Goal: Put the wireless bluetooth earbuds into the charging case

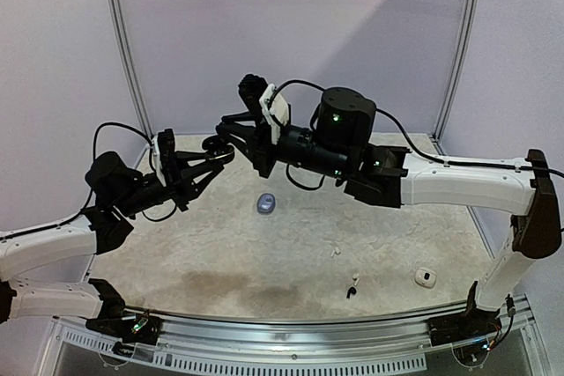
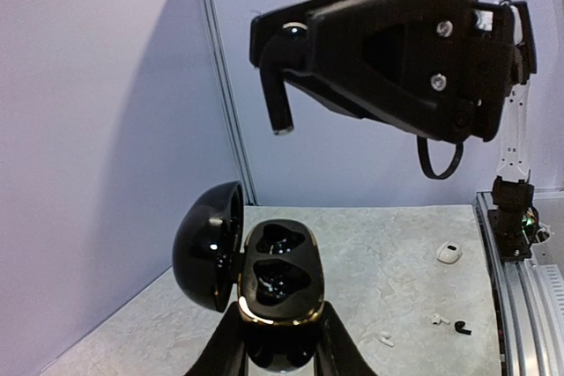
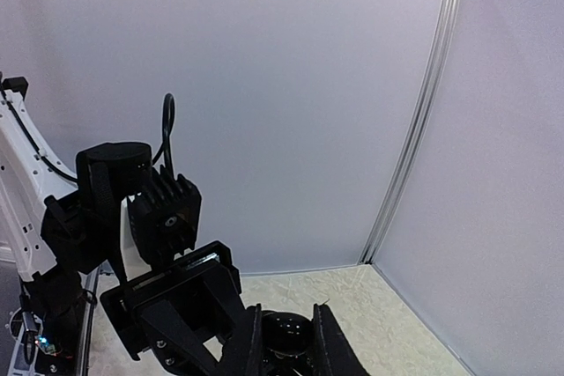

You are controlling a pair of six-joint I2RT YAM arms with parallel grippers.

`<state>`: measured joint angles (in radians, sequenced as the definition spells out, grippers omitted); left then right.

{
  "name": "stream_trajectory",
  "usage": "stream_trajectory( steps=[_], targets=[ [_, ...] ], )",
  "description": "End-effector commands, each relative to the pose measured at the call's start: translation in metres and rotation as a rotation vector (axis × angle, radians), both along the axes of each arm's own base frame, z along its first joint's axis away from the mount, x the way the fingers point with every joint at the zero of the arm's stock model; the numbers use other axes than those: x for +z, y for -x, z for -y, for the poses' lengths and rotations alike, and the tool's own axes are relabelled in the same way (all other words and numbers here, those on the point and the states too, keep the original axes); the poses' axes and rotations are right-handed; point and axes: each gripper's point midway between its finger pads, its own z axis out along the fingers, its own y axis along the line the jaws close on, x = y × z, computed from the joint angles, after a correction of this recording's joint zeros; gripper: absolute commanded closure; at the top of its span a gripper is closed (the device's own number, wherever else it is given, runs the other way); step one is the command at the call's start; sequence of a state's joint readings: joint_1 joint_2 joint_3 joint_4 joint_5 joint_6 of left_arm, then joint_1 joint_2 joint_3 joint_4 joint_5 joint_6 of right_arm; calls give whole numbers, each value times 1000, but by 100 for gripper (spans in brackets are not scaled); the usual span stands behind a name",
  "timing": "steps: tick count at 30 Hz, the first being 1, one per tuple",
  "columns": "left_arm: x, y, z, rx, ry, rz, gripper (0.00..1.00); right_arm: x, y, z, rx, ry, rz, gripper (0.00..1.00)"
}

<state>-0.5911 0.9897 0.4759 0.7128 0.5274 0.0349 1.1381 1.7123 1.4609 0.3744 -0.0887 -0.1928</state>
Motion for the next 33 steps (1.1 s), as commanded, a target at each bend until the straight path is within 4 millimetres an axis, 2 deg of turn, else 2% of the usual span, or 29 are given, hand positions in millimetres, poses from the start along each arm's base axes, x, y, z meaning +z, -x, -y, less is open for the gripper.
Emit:
stream_trajectory(
  steps=[1,16,21,33],
  targets=[
    [10,-3,1,0,16,13,100,-18,-8,-3,-15,32,-1,100],
    [11,-4,1,3,20,18,100,-35,-20,5,-83,51,-16,100],
    [12,-4,1,6,27,22,100,-40,-30,8,-141,53,-15,100],
    [11,-8,1,28,29,39,100,-44,-29,6,-130,49,-19,100]
  ],
)
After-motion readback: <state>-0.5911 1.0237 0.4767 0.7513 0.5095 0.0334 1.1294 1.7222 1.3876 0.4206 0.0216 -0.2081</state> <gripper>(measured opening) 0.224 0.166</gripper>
